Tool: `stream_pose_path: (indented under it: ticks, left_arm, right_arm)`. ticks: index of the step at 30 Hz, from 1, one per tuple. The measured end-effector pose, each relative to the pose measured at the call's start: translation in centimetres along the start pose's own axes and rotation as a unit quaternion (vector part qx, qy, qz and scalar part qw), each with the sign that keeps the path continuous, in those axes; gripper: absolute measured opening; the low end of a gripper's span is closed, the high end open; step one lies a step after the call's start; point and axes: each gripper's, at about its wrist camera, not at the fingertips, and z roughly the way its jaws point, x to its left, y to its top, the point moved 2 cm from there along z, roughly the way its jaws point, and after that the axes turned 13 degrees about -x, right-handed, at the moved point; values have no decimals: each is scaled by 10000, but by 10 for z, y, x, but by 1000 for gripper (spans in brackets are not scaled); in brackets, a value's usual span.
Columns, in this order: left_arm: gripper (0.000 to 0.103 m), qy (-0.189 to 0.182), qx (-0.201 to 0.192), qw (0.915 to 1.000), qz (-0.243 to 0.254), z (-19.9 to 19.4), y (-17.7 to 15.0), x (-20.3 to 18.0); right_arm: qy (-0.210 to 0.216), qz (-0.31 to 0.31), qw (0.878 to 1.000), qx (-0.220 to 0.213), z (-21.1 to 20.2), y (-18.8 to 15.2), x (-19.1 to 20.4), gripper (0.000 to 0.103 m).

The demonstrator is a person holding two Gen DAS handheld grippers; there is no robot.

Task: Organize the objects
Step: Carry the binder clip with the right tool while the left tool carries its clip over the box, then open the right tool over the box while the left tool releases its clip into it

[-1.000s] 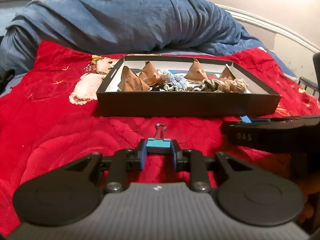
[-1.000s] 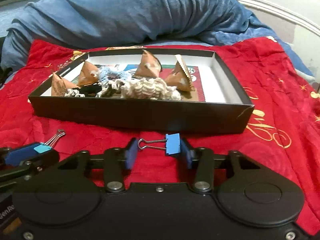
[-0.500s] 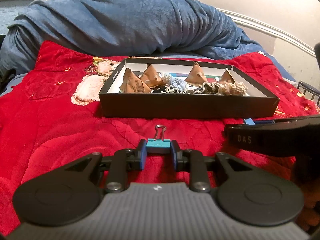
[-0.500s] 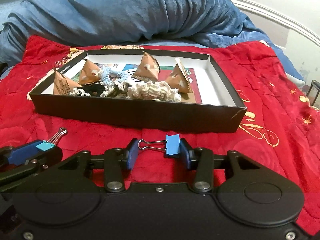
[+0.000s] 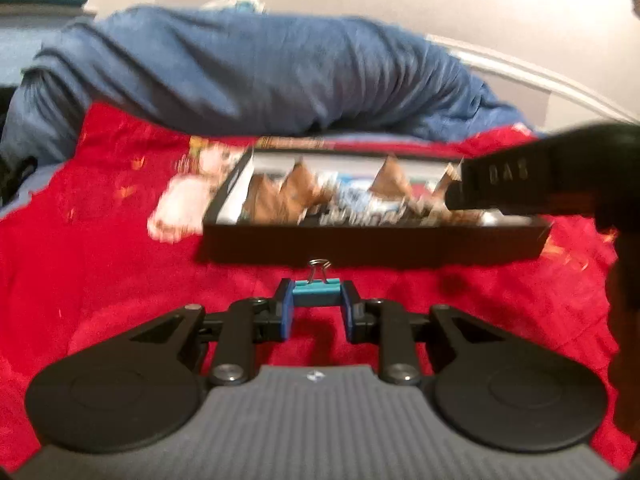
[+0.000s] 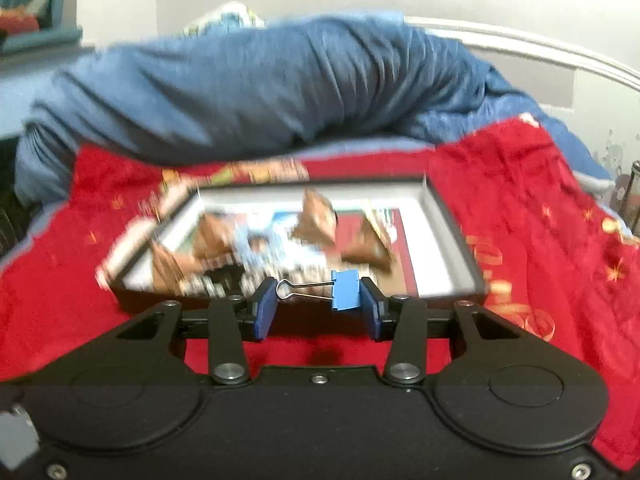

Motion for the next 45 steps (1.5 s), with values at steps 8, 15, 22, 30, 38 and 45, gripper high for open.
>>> stream_pose_path:
  ticks: [8,15,22,30,38,45]
  left_arm:
    - [28,-625,-677,9952,336,15,44,-16]
    - [28,-786,-291,9954,462,79,51,-40]
    - [27,-800,-32,9967,149,119,40,-35]
    - [38,-712,351,9968,-37,129,41,-19]
    - [50,-686,124,9971,315,117,62,-17]
    - [59,-477,-11,9975,522,108,78,-11]
  right_arm:
    - [3,70,9992,-389,5,49,-15,42]
    - [127,759,9970,20,59,36,-52,43]
    - [101,1401,9897,287,89,7,-83,43]
    - [127,1377,9890,524,98,-4,-73,43]
    - [151,1399,9884,579,97,-4,-62,48]
    - [152,1321,9906,308,82,9,-58,74]
